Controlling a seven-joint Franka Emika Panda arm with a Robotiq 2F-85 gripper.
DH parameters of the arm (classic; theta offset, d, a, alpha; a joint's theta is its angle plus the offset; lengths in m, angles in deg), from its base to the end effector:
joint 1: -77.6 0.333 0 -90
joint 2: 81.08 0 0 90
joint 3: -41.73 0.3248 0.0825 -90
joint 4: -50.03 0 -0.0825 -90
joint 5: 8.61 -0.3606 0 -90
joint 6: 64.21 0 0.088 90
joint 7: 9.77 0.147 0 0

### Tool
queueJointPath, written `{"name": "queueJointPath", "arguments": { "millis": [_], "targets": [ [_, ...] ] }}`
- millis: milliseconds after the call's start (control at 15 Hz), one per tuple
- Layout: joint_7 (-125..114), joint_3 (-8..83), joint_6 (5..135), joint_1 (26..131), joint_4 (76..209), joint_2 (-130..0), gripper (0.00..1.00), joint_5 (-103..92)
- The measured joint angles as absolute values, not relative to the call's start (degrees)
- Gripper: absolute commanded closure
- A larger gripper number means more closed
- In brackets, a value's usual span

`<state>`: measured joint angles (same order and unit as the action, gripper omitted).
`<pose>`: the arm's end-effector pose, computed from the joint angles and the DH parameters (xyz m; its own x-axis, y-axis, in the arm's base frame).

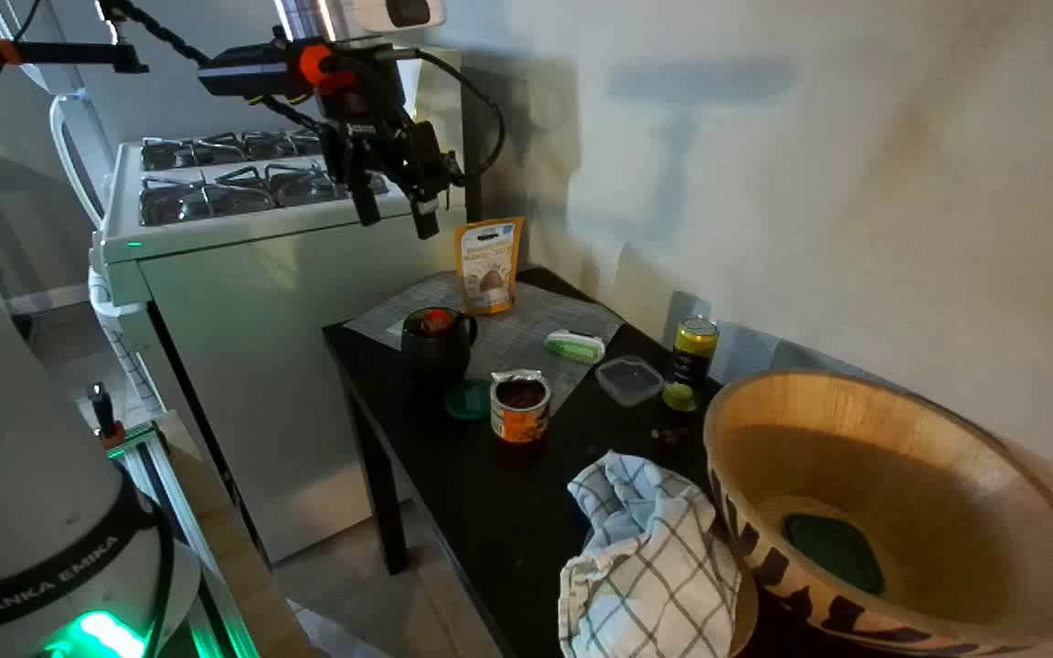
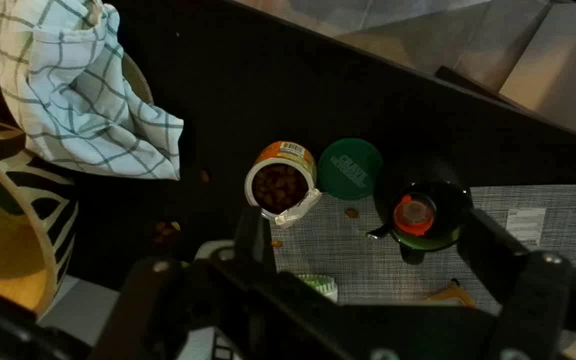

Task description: Take the jar with the red lid out of the mug.

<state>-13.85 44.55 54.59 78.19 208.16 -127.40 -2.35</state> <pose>0.2930 0.0068 0.4250 0.9796 0.1705 0.1065 0.1545 -0.9774 0.1445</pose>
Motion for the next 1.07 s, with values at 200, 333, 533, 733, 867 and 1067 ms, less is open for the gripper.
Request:
{"name": "queueJointPath", "arguments": {
  "millis": [200,333,533,733,867,1067],
  "targets": [
    [-13.85,44.52,54.59,78.19,208.38,-127.19,0.0,-2.35],
    [-13.94,44.2,54.62,78.34,207.83,-126.51,0.0,-2.61],
    [-10.95,43.72,56.41,78.23,206.33,-122.54,0.0,-4.18],
    [-5.32,44.27,60.39,78.24,204.77,-115.31,0.0,-7.21],
    [-2.01,44.87,62.33,78.23,203.62,-110.34,0.0,-8.68],
    [0.33,45.31,63.05,78.41,201.86,-103.93,0.0,-10.81]
  ]
}}
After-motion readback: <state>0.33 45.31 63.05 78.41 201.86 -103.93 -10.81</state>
